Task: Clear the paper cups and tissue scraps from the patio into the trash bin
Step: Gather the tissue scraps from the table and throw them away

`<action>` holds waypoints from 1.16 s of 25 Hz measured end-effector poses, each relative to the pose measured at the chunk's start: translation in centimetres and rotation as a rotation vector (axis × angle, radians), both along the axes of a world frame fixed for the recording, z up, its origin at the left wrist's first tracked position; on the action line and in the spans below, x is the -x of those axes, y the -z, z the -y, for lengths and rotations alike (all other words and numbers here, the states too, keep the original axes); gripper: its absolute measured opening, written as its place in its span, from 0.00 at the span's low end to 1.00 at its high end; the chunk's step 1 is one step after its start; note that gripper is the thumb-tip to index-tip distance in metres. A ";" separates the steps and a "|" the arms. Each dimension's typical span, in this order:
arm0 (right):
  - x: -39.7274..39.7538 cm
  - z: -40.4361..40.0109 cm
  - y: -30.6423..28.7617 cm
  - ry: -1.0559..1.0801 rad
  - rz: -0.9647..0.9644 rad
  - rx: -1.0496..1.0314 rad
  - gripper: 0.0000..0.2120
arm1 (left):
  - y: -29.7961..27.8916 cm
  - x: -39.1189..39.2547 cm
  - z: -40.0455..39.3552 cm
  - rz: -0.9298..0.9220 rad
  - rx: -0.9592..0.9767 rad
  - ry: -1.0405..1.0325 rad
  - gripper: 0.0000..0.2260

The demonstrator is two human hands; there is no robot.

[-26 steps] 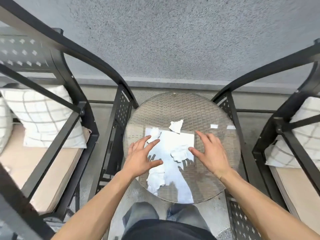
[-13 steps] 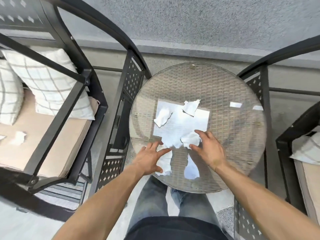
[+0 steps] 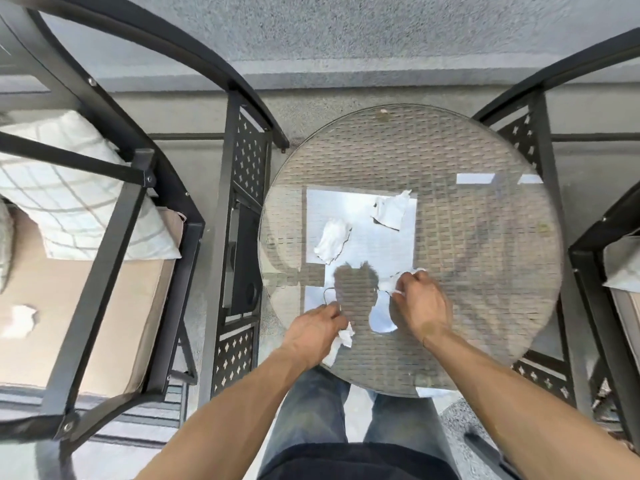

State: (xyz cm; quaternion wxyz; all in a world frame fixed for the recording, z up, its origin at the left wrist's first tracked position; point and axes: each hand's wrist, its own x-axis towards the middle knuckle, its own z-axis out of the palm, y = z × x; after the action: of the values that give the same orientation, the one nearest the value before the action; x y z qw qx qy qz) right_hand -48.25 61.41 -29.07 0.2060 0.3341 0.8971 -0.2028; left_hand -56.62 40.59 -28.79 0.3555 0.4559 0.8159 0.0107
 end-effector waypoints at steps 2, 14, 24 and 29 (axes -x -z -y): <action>0.5 -0.2 -0.1 -0.013 0.038 0.047 0.06 | -0.5 1.2 -0.7 0.009 -0.040 -0.107 0.16; 11.9 -6.1 -2.9 0.106 -0.197 0.264 0.33 | -1.7 12.0 -7.8 -0.008 -0.029 -0.340 0.35; 12.5 -5.9 0.7 0.127 -0.182 0.002 0.12 | 0.9 10.7 -7.6 -0.146 -0.091 -0.339 0.10; 10.1 -4.3 0.1 0.128 -0.133 0.007 0.09 | 0.7 10.4 -7.6 -0.170 0.006 -0.383 0.16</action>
State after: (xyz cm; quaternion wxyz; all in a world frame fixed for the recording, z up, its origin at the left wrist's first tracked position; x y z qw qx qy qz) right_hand -58.37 65.72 -29.15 0.1336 0.3759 0.8849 -0.2404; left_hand -67.01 48.16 -29.47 0.2780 0.2905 0.9149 0.0372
